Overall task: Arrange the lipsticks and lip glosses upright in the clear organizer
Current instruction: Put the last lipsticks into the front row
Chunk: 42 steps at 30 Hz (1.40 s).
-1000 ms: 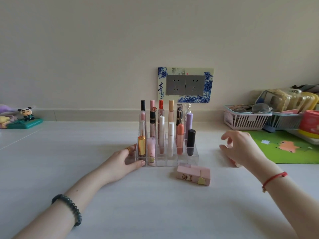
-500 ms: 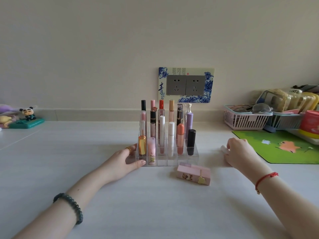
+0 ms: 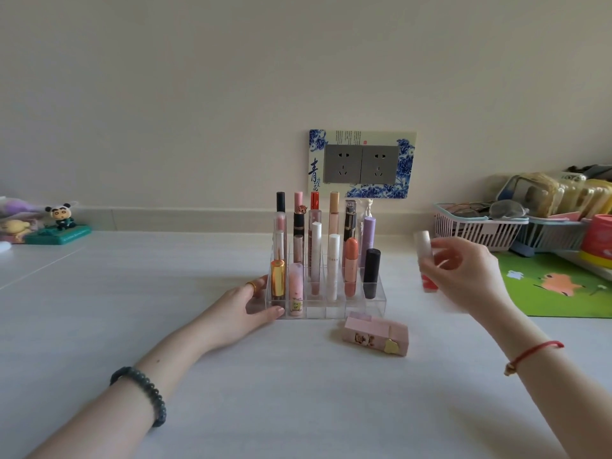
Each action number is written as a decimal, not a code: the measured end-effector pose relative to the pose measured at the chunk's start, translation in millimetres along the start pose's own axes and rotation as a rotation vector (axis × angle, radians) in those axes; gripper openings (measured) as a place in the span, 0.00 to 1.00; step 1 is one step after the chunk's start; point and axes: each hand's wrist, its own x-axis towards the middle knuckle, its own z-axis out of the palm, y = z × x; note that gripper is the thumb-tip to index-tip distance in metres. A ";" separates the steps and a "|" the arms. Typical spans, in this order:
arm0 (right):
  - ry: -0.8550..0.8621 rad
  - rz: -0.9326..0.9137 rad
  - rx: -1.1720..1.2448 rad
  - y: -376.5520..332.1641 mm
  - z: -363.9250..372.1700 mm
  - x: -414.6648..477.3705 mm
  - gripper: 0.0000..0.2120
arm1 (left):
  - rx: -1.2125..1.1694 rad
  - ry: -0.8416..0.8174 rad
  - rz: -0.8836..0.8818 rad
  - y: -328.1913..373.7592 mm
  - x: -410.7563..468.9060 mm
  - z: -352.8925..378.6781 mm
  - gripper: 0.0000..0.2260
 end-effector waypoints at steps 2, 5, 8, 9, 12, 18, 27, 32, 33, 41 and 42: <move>-0.001 -0.045 0.188 -14.5 3.9 -8.0 0.10 | 0.005 -0.004 0.005 0.5 0.0 -0.1 0.26; -0.121 -0.106 0.373 -35.0 14.7 -23.0 0.10 | 0.011 -0.006 -0.005 0.1 0.4 0.1 0.28; -0.248 -0.152 0.418 -51.9 30.5 -34.0 0.10 | 0.016 -0.009 -0.011 -0.4 0.1 0.0 0.29; -0.270 -0.162 0.420 -56.2 36.3 -35.4 0.09 | 0.013 -0.009 -0.007 -0.1 0.3 0.2 0.28; -0.289 -0.194 0.381 -66.1 51.8 -33.7 0.09 | 0.002 -0.007 0.006 1.3 0.7 0.2 0.28; -0.253 -0.205 0.279 -72.7 74.2 -28.3 0.09 | -0.004 -0.005 0.006 1.8 0.8 0.4 0.28; -0.271 -0.203 0.170 -65.0 90.3 -39.8 0.07 | -0.006 -0.006 0.008 1.7 0.3 -0.4 0.27; -0.256 -0.189 0.134 -61.7 93.7 -40.9 0.04 | 0.006 0.000 0.017 2.6 -0.3 -0.5 0.25; -0.254 -0.192 0.130 -61.5 94.4 -41.0 0.04 | 0.005 0.000 0.020 2.9 -0.4 -0.5 0.24; -0.244 -0.193 0.133 -59.8 97.3 -40.7 0.05 | -0.011 0.003 0.036 3.9 -1.3 -0.9 0.24; -0.243 -0.191 0.130 -59.7 97.4 -40.5 0.05 | -0.016 0.000 0.038 4.1 -1.3 -0.8 0.24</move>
